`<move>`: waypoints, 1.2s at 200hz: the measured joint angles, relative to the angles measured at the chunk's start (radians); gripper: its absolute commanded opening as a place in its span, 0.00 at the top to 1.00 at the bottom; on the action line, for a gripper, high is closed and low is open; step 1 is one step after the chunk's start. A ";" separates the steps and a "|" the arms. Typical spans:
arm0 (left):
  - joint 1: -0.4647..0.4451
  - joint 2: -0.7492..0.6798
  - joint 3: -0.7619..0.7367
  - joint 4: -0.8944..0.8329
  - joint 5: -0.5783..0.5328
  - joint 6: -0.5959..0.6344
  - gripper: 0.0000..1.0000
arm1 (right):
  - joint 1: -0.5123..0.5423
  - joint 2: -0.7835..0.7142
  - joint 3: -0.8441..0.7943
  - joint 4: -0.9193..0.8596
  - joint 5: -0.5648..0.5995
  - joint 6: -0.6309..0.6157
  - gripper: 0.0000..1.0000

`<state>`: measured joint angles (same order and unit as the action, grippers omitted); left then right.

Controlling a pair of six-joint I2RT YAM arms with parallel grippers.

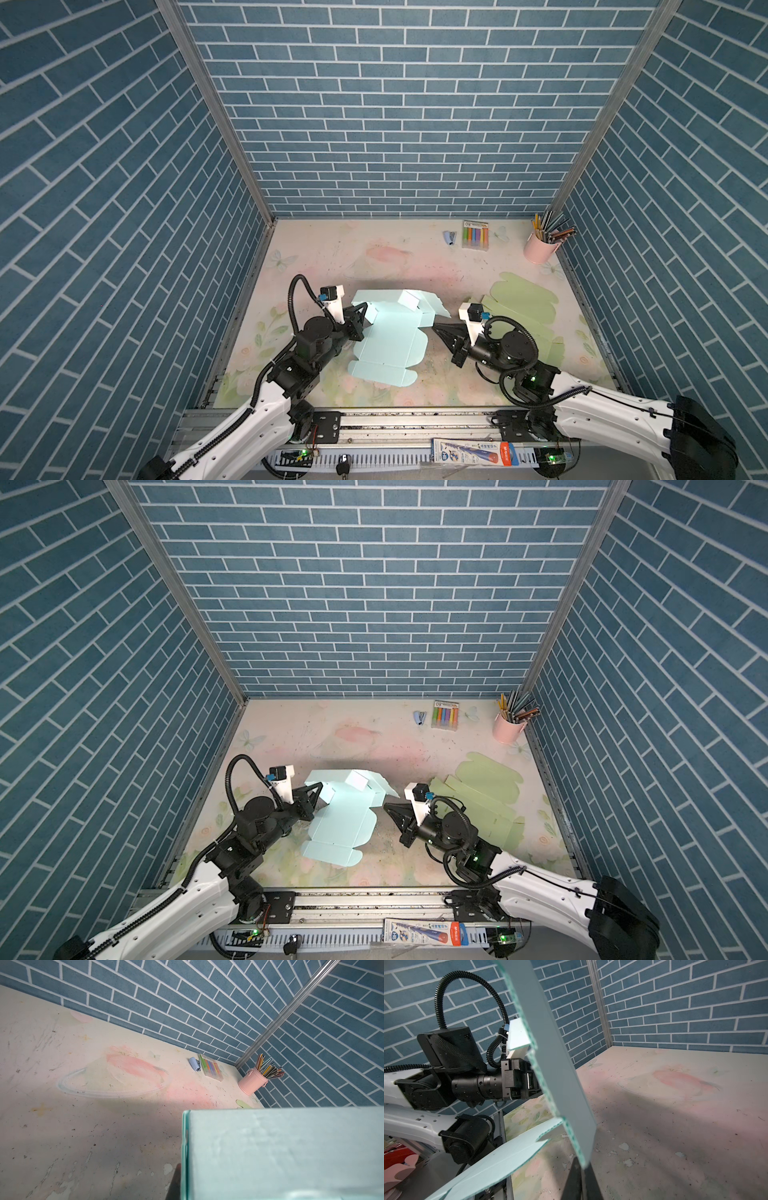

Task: Fold the paper box

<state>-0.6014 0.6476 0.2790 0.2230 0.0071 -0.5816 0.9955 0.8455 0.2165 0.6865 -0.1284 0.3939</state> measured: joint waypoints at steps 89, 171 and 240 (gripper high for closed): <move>0.001 0.040 -0.016 0.045 0.035 -0.008 1.00 | 0.000 0.140 0.070 0.121 -0.098 0.020 1.00; 0.012 0.047 -0.026 0.042 -0.001 -0.002 1.00 | 0.000 0.258 0.188 0.019 -0.071 0.028 1.00; 0.100 0.050 -0.024 0.010 0.066 0.045 1.00 | 0.000 -0.074 0.201 -0.259 -0.092 -0.048 0.83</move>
<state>-0.5018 0.6975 0.2554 0.2325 0.0731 -0.5369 0.9958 0.7715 0.4171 0.4271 -0.2203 0.3462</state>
